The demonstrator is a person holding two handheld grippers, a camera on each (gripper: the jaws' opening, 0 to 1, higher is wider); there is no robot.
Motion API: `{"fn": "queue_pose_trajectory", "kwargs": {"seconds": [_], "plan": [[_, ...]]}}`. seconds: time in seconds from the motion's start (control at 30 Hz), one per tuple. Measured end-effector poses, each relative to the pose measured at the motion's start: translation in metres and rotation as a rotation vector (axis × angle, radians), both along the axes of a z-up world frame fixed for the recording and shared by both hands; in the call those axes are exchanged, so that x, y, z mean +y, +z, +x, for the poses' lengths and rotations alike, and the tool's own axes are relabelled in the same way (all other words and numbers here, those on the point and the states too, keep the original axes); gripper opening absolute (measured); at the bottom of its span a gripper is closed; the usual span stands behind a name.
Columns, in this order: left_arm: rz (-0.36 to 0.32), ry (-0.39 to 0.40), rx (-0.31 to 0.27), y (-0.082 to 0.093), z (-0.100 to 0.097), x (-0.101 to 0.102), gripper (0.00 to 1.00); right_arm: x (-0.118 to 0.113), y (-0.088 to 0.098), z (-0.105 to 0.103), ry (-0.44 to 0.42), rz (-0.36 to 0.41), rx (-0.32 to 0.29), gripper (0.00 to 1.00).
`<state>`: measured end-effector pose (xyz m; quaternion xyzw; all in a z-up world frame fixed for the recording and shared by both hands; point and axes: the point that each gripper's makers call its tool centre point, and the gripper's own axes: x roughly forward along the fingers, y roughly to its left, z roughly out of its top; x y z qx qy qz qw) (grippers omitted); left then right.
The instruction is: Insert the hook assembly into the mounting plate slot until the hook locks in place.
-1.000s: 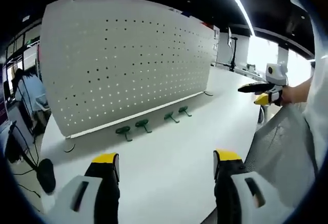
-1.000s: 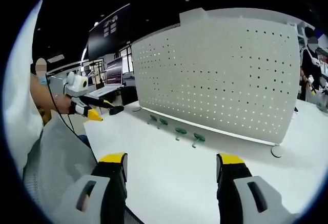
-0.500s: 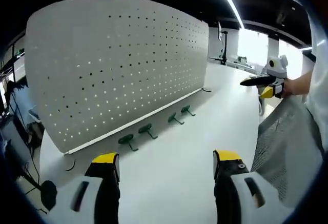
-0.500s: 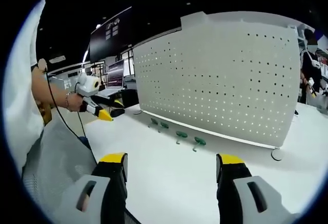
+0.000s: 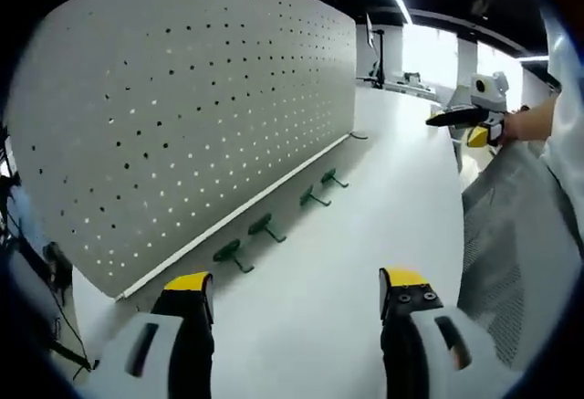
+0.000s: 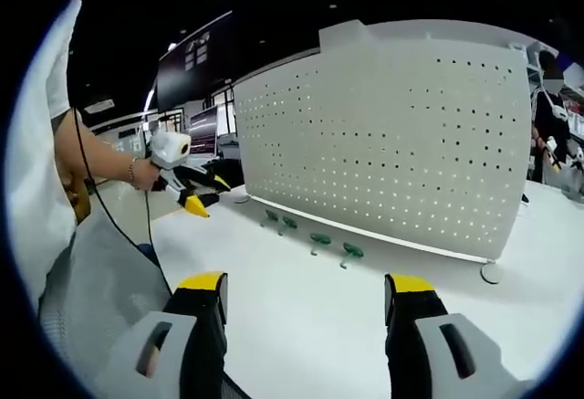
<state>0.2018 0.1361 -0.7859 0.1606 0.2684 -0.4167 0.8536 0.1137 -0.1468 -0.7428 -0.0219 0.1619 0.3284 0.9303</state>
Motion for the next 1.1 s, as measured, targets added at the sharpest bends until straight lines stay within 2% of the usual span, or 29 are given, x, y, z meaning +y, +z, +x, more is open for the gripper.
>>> {"fn": "queue_pose_trajectory", "kwargs": {"seconds": [0.1, 0.33, 0.53, 0.77, 0.93, 1.1], "plan": [[0.005, -0.014, 0.002, 0.000, 0.005, -0.001, 0.76, 0.000, 0.000, 0.000, 0.000, -0.003, -0.002, 0.67], [0.061, -0.064, 0.021, -0.006, 0.017, 0.002, 0.76, 0.000, -0.001, 0.000, -0.001, -0.006, 0.003, 0.67], [0.101, -0.149, 0.026, -0.009, 0.024, -0.003, 0.77, 0.001, -0.002, -0.001, 0.008, -0.012, 0.006, 0.68], [0.203, -0.229, 0.033, -0.020, 0.037, 0.000, 0.76, 0.002, -0.003, -0.002, 0.015, -0.014, 0.007, 0.68], [0.230, -0.249, 0.041, -0.023, 0.047, 0.001, 0.75, 0.002, -0.003, -0.002, 0.014, -0.014, 0.009, 0.68], [0.313, -0.316, 0.031, -0.029, 0.056, 0.001, 0.73, 0.002, -0.004, -0.003, 0.019, -0.019, 0.011, 0.68]]}}
